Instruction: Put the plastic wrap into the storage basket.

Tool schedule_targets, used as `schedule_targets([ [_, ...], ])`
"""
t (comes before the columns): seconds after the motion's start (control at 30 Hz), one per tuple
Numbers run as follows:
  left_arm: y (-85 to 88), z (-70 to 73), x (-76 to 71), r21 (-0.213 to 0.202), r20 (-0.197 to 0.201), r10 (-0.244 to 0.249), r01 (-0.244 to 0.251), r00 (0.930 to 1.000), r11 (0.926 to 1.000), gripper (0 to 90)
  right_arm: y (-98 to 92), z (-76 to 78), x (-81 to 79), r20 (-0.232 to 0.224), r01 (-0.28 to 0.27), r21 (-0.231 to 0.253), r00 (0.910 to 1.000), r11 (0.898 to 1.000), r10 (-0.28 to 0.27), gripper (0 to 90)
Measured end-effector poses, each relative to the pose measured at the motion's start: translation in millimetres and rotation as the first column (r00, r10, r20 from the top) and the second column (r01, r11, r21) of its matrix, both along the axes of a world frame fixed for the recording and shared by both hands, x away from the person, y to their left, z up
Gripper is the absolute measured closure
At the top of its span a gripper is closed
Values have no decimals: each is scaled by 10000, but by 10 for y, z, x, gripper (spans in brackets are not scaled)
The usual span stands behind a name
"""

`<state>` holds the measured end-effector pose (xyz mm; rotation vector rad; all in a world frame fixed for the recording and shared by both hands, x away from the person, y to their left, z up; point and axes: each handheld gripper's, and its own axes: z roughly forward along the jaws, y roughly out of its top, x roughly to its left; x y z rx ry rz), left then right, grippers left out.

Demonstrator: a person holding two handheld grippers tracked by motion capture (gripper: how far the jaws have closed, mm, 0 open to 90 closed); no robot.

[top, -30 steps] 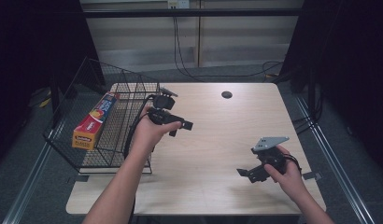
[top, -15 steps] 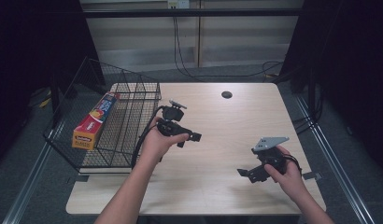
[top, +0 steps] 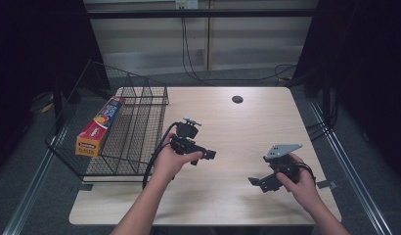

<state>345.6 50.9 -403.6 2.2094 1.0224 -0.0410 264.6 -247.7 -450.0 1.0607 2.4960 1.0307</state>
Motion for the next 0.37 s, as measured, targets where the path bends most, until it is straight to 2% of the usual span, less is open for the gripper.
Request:
schedule_targets([
  [0.03,8,-17,-2,151,29,-217,216,9998,9997,103,1,-3,-2,5,23,-33,10000,10000,-23,18],
  [0.1,-19,-75,-37,79,-11,-109,109,9999,9999,100,-1,-8,-2,-39,-21,-37,10000,10000,21,18],
  [0.13,-10,-98,-41,216,19,-280,279,9996,9994,98,0,-10,-5,-19,20,-78,10000,10000,-21,18],
  [0.27,-17,-185,-72,-17,-70,-197,197,9998,9998,93,-7,-23,-3,-31,42,-11,10000,10000,-42,17],
  [0.37,-12,-231,-93,3,-71,-333,333,9994,9994,91,-1,-45,0,-68,73,-124,9999,9999,-74,18],
])
